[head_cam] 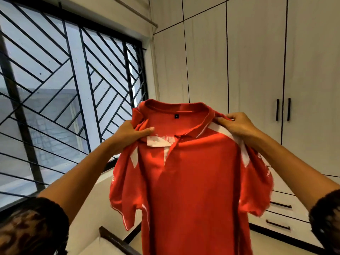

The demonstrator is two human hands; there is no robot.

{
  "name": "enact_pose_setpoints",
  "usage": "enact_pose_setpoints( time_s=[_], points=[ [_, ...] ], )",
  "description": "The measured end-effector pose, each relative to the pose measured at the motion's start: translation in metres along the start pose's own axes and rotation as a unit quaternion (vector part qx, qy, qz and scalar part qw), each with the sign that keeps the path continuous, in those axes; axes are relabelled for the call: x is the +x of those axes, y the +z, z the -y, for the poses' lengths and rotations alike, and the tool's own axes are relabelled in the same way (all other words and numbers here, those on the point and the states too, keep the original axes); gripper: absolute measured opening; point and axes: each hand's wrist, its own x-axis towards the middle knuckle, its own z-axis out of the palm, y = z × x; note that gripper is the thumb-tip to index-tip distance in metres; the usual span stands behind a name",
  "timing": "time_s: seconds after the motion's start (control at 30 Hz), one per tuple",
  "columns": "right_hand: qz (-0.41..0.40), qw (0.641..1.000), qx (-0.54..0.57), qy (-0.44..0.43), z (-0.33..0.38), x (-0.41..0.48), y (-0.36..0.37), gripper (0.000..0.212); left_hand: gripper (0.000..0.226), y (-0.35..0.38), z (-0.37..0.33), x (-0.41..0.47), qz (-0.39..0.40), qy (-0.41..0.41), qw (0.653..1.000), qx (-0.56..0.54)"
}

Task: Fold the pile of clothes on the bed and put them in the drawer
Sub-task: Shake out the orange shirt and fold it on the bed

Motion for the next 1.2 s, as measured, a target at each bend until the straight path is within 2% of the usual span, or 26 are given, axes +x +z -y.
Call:
enact_pose_setpoints(
  time_s=[0.13,0.2,0.27,0.3,0.4,0.5,0.57,0.63,0.7,0.83,1.03,1.2],
  points=[
    [0.069,0.989,0.101,0.078,-0.004,0.002,-0.017,0.022,0.029,-0.016,0.007,-0.004,0.083,-0.046,0.993,0.072],
    [0.069,0.98,0.148,0.116,-0.006,0.006,-0.02,0.021,0.026,-0.018,0.007,-0.006,0.122,-0.047,0.989,0.069],
    [0.05,0.975,0.165,0.143,-0.006,0.008,-0.023,0.021,0.017,-0.019,0.009,-0.006,0.122,-0.045,0.99,0.049],
    [0.042,0.973,0.167,0.153,-0.007,0.009,-0.025,0.022,0.016,-0.02,0.012,-0.004,0.108,-0.047,0.992,0.044],
    [0.045,0.97,0.168,0.167,-0.008,0.008,-0.028,0.02,0.035,-0.016,0.016,0.002,0.037,-0.073,0.996,0.047],
    [0.046,0.955,0.212,0.201,-0.009,0.006,-0.03,0.016,0.043,-0.014,0.01,0.006,-0.103,-0.063,0.985,0.123],
    [0.041,0.943,0.237,0.23,-0.009,0.005,-0.028,0.019,0.043,-0.016,0.002,0.005,-0.117,-0.078,0.979,0.147],
    [0.042,0.937,0.237,0.255,-0.008,0.004,-0.025,0.027,0.035,-0.013,-0.006,0.004,-0.062,-0.14,0.986,0.064],
    [0.054,0.938,0.209,0.272,-0.004,0.001,-0.017,0.03,0.026,-0.004,-0.018,0.0,-0.015,-0.217,0.975,-0.047],
    [0.059,0.947,0.169,0.267,0.011,-0.006,-0.005,0.033,0.025,0.014,-0.036,0.0,0.023,-0.28,0.952,-0.121],
    [0.101,0.94,0.241,0.218,0.044,-0.025,0.017,0.035,0.027,0.042,-0.063,-0.005,0.009,-0.248,0.945,-0.214],
    [0.12,0.968,0.169,0.145,0.059,-0.037,0.037,0.029,0.032,0.069,-0.084,-0.019,-0.016,-0.217,0.939,-0.266]
  ],
)
